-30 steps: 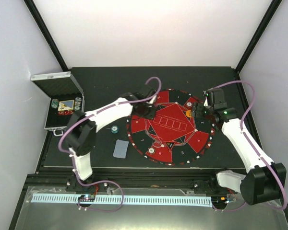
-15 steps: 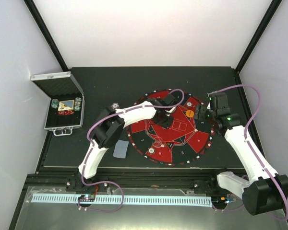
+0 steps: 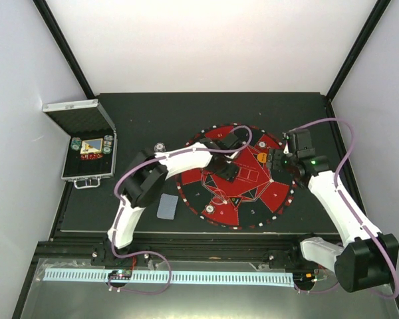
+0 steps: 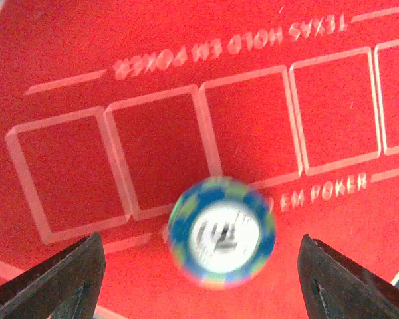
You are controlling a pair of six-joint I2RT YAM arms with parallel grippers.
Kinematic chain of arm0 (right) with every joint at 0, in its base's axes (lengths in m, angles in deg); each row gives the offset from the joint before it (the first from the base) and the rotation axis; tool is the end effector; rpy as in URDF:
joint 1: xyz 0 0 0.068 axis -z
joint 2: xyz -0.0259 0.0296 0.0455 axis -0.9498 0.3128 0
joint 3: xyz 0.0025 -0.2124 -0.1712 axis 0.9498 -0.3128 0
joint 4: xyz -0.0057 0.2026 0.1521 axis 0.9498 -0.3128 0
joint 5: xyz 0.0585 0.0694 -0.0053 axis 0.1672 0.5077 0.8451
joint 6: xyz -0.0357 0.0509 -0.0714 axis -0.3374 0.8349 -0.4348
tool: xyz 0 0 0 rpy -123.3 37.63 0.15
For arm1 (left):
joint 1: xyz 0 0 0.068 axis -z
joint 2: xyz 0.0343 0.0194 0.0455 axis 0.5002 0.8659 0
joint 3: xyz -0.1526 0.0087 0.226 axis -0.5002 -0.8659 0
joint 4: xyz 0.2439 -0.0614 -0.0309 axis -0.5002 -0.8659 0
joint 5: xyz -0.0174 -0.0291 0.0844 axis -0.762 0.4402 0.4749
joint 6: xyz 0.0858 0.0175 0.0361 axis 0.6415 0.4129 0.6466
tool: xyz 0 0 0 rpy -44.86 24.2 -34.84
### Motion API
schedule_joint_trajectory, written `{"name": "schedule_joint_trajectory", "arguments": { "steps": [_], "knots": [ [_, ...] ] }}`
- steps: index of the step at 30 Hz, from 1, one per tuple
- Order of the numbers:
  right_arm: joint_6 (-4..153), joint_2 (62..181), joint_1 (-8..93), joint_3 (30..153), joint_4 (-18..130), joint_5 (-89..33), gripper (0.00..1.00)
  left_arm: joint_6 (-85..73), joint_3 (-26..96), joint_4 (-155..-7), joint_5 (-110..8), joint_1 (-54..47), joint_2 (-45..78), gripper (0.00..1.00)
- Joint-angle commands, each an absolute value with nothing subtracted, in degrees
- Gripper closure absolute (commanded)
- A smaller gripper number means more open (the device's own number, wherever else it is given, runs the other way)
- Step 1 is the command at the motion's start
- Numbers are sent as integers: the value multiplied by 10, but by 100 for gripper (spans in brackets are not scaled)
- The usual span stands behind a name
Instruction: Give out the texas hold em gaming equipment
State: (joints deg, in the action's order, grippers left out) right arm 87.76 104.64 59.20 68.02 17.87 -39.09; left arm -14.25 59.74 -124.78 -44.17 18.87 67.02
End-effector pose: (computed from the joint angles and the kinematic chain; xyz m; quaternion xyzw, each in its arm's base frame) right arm 0.2443 0.0491 0.2356 0.0733 0.9396 0.0663 0.3278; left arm 0.3038 -0.3512 0.1157 0.2458 0.9542 -0.1068 0.1330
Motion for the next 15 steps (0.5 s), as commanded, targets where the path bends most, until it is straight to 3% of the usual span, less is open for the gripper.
{"name": "schedule_joint_trajectory", "arguments": {
  "steps": [1,8,15],
  "knots": [
    [873,1066,577,672,182,-357,11,-163,511,-1198,-401,178,542,18],
    [872,1146,505,698,199,-337,12,-174,298,-1152,-410,55,287,12],
    [853,1301,416,766,211,-338,12,-93,254,-1225,-452,-151,149,9]
  ]
}}
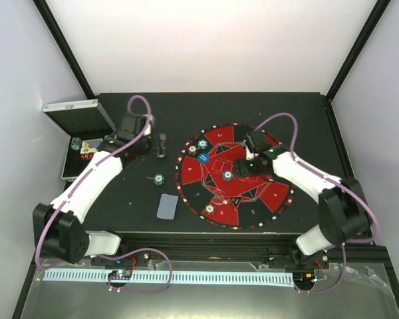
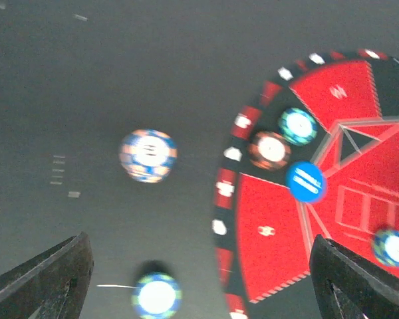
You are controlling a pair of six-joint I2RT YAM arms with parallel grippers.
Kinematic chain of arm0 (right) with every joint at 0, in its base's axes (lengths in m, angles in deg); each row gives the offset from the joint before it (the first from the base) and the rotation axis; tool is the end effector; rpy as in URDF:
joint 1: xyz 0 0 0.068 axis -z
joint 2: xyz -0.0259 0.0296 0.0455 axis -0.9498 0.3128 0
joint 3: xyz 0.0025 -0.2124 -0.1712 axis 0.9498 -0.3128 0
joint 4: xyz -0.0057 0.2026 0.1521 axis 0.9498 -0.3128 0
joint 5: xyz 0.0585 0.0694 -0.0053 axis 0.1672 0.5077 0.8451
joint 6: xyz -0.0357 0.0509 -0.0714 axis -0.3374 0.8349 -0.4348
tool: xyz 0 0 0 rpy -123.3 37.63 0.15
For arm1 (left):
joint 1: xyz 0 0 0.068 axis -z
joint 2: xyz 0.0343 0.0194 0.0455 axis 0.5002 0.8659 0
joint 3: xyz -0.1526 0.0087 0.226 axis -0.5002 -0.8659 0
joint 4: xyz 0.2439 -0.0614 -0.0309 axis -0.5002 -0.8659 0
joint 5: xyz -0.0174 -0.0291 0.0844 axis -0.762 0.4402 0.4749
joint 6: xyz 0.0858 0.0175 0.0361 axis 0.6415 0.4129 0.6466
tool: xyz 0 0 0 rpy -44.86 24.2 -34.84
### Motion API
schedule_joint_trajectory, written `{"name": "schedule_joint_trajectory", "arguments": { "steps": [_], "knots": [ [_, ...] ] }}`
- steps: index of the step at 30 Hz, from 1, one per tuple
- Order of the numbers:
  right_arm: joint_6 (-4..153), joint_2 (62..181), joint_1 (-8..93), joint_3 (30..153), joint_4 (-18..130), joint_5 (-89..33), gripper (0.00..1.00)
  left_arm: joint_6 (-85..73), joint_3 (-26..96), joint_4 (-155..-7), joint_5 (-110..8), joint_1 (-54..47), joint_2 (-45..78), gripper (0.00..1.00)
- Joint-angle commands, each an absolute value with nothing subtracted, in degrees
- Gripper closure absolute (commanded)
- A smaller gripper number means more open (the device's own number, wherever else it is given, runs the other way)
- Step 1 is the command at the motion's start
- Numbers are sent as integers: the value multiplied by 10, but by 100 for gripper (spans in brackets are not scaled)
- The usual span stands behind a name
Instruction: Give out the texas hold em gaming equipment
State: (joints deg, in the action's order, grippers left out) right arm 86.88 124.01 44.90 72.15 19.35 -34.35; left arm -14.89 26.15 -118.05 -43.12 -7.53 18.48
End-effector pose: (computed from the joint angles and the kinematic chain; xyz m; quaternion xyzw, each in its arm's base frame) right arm 0.2630 0.1354 0.1754 -0.0661 0.9737 0.0951 0.1964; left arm 0.2875 -0.1195 0.2528 0.0143 0.9357 -0.1332 0.3262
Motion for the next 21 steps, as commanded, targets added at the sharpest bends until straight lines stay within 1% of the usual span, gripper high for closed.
{"name": "schedule_joint_trajectory", "arguments": {
  "steps": [1,5,8,15,21],
  "knots": [
    [851,1322,408,779,209,-338,13,-81,254,-1235,-452,-169,133,9],
    [840,1394,377,829,198,-347,15,-58,235,-1238,-450,-226,101,8],
    [834,1434,358,856,188,-357,16,-51,214,-1223,-450,-250,88,8],
    [844,1480,347,869,183,-375,18,-41,211,-1220,-451,-272,94,8],
    [849,1503,348,870,185,-382,22,-38,209,-1218,-454,-279,93,8]
  ]
}}
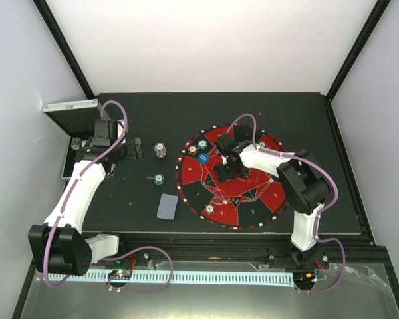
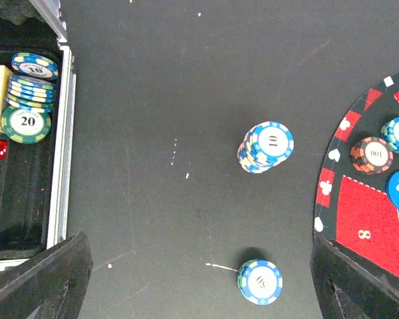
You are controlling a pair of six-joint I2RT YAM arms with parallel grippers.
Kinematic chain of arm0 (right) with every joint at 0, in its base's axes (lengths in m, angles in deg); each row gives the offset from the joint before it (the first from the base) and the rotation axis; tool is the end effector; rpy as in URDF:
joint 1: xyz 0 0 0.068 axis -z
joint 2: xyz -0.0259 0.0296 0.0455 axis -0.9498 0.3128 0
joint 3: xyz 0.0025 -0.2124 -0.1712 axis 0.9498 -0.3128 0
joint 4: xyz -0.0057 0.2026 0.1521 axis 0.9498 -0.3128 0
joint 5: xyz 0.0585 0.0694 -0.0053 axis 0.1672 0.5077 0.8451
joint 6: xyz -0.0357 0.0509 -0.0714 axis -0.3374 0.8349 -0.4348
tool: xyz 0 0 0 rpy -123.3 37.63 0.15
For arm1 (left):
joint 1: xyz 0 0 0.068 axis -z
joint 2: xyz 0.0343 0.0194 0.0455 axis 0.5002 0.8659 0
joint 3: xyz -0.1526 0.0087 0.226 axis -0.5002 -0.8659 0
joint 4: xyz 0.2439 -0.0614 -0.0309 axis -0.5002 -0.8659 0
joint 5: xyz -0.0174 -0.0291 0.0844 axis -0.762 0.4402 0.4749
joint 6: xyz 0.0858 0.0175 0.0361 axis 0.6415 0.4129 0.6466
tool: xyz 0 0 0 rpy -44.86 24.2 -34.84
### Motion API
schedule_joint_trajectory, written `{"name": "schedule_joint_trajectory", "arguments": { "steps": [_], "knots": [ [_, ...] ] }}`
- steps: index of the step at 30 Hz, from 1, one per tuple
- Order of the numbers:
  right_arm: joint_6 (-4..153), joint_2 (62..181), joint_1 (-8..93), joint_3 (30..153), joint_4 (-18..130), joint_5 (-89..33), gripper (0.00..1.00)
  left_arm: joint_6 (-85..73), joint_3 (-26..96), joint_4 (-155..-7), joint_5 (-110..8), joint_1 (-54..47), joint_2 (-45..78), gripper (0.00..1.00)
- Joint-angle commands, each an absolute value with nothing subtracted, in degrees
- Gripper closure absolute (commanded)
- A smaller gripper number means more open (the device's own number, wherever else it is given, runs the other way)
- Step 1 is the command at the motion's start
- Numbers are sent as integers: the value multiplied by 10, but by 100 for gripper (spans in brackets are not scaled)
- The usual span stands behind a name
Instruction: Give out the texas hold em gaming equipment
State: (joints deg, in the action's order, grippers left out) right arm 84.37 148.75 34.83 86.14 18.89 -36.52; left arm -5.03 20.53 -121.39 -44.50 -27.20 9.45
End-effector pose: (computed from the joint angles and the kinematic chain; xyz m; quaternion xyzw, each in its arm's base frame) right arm 0.2920 0.2179 0.1100 -0.1720 0.9775 0.0476 0.1122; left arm 0.2708 -0.0159 0.2552 -0.0615 0.9335 -0.0569 0.3486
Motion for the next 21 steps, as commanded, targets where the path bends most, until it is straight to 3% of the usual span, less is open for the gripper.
{"name": "schedule_joint_trajectory", "arguments": {
  "steps": [1,21],
  "knots": [
    [850,1506,347,870,185,-385,23,-37,210,-1218,-454,-279,94,8],
    [850,1549,322,848,184,-412,53,-36,208,-1216,-458,-290,89,8]
  ]
}}
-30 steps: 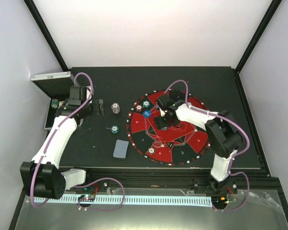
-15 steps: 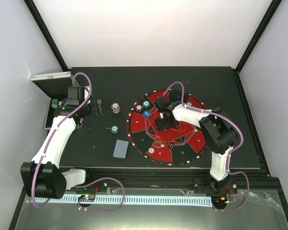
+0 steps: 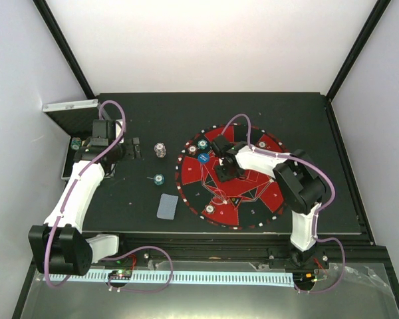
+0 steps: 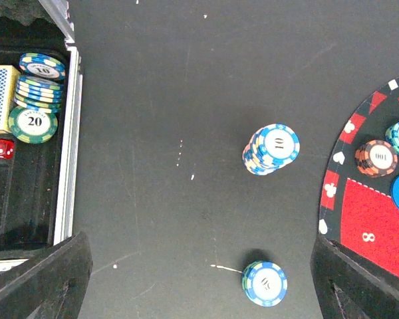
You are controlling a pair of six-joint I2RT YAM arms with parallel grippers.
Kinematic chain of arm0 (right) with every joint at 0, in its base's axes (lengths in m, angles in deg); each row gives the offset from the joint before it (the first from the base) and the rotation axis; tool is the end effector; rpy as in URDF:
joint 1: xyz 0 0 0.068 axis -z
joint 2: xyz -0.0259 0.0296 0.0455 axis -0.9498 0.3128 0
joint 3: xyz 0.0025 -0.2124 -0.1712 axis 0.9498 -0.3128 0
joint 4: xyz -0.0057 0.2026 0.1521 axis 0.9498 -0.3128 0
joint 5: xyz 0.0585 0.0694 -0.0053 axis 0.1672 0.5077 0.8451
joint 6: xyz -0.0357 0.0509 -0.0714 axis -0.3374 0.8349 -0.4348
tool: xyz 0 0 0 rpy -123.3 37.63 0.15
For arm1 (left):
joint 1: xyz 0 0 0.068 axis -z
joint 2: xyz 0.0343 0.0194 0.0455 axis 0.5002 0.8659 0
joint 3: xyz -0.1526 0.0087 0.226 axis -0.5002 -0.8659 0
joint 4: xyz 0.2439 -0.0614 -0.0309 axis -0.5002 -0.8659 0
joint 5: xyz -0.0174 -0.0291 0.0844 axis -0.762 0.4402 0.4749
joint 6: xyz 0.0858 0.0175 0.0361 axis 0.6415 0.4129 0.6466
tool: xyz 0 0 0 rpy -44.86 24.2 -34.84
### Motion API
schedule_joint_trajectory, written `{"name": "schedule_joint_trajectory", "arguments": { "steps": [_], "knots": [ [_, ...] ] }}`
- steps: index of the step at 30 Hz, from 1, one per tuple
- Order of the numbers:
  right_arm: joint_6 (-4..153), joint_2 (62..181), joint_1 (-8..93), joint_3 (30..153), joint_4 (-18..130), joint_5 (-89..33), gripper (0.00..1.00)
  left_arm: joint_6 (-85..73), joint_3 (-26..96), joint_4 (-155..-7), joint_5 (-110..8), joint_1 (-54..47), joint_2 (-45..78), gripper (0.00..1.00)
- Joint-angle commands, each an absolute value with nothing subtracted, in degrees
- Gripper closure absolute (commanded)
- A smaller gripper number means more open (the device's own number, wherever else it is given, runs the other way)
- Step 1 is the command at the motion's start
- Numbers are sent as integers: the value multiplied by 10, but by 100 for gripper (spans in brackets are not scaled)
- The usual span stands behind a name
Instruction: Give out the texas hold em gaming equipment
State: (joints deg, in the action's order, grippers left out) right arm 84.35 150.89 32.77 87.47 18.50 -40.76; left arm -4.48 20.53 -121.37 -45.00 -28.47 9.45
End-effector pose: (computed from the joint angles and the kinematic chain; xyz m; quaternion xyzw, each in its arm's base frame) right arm 0.2915 0.2262 0.1031 -0.1859 0.9752 0.0122 0.1192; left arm 0.2710 -0.0106 0.2552 -0.0659 0.9331 -0.0555 0.3492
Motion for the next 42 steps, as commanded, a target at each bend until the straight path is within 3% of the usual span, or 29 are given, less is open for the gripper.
{"name": "schedule_joint_trajectory", "arguments": {
  "steps": [1,7,12,21,30,42],
  "knots": [
    [853,1547,322,844,186,-410,55,-36,208,-1216,-458,-291,90,8],
    [869,1516,323,840,189,-434,62,-36,207,-1215,-459,-292,89,8],
    [873,1466,351,857,179,-442,62,-35,205,-1214,-459,-293,87,8],
    [840,1409,494,855,170,-438,63,-36,203,-1213,-464,-294,86,8],
    [809,1468,634,938,154,-410,62,-34,202,-1213,-473,-294,87,8],
    [797,1547,657,997,149,-385,61,-34,205,-1212,-479,-295,98,8]
  ]
}}
